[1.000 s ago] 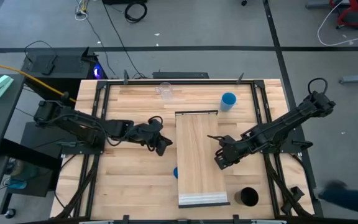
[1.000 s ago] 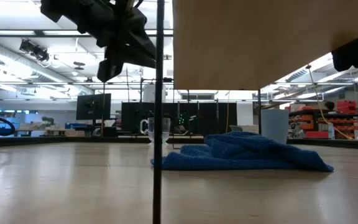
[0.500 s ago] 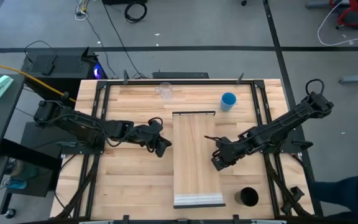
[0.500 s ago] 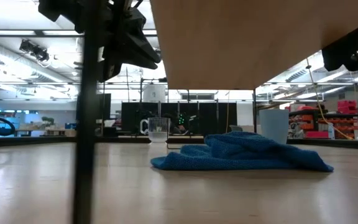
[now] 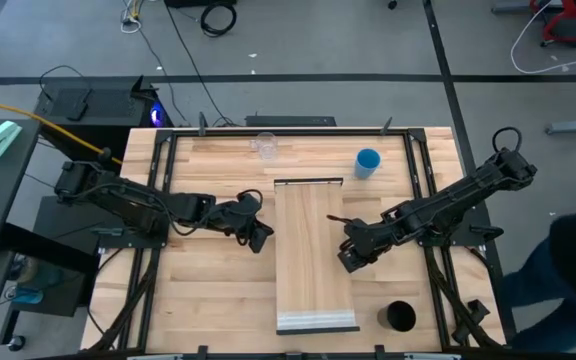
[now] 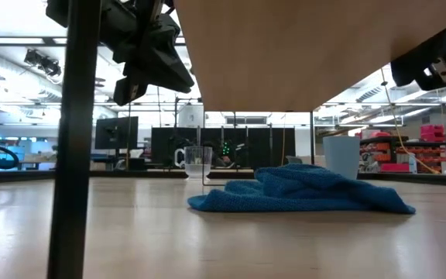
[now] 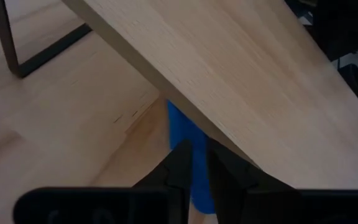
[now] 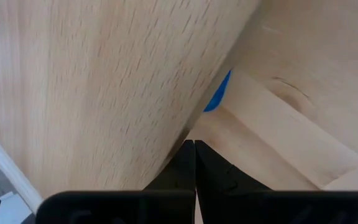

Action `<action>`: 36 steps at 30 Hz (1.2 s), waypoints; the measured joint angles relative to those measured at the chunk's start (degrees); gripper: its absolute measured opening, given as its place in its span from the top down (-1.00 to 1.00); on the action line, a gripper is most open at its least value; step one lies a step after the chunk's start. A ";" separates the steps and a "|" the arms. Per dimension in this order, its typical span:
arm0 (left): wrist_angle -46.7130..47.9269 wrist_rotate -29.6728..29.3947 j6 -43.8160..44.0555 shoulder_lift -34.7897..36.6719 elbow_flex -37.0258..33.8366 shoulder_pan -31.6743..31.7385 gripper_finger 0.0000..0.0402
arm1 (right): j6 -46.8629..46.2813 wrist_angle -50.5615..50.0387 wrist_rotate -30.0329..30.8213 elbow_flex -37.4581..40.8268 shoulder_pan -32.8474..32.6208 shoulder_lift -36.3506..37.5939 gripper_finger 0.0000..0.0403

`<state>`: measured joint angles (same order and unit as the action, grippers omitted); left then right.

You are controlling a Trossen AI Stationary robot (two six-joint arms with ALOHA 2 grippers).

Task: Stack small to large cups/mugs on shelf
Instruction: Move the shelf to the middle of the table

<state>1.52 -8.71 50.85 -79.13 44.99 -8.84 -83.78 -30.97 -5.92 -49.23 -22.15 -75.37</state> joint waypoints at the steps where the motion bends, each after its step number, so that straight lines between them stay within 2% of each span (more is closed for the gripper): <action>1: 0.04 0.00 0.00 0.00 0.00 0.04 0.75 | 0.34 0.05 -0.46 0.00 0.00 0.00 0.98; 11: -0.03 0.00 1.11 0.00 0.00 0.04 0.76 | -0.67 -1.88 -4.25 0.00 -3.64 0.42 0.98; 16: -0.07 0.00 1.17 0.00 0.00 0.04 0.74 | -1.13 2.32 -4.66 -0.28 -4.69 0.41 0.98; 23: 0.11 0.02 1.03 0.05 -0.02 0.34 0.75 | 3.29 1.11 -4.19 -5.94 -4.26 -3.05 0.98; 29: 0.11 -0.16 1.03 0.07 -0.02 0.42 0.75 | 9.17 -4.66 -5.94 -12.23 -2.97 -8.50 0.98; 36: 0.62 -0.46 1.07 0.09 -0.04 -0.38 0.77 | 12.42 -10.93 -5.58 -16.37 -0.88 -10.79 0.98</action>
<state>2.15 -9.17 51.92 -79.05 44.95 -9.22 -71.36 -41.89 -11.50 -65.60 -23.04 -86.16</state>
